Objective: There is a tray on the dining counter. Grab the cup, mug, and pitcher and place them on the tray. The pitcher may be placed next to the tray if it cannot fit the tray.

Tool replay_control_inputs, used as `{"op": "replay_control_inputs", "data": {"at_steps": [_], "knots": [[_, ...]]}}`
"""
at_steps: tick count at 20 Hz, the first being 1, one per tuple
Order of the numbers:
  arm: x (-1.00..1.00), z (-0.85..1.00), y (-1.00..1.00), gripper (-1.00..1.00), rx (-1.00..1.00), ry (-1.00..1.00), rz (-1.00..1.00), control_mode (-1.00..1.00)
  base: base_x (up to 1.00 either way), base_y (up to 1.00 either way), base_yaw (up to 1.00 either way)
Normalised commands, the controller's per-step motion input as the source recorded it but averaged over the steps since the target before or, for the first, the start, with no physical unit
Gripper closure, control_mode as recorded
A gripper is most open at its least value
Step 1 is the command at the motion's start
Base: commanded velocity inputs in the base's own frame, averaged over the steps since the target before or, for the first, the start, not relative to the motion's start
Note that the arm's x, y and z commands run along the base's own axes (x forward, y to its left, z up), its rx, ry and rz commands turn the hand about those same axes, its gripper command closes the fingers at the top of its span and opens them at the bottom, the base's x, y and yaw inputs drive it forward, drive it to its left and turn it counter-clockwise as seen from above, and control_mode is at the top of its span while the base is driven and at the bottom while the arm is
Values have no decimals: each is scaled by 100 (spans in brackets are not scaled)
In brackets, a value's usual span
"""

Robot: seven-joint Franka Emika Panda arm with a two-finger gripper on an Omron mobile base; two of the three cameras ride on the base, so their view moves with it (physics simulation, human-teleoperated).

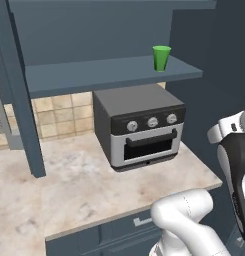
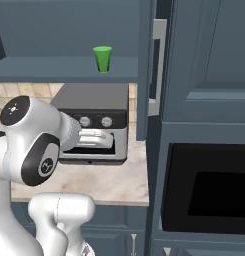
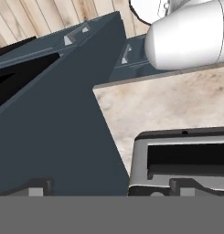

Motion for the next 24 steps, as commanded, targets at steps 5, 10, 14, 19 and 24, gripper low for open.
{"op": "replay_control_inputs", "data": {"at_steps": [5, 10, 14, 19, 24], "knots": [[0, 0, 0, -100, 0, 0, 0, 100, 29, 27, 0], [0, 0, 0, -100, 0, 0, 0, 100, 30, 33, 0], [0, 3, 39, -100, 0, -3, 5, -100, 3, 9, 0], [0, 25, 56, -100, -9, -27, 14, -100, 0, 0, 0], [7, 76, 31, -100, -5, -26, 10, -100, 0, 0, 0]]}}
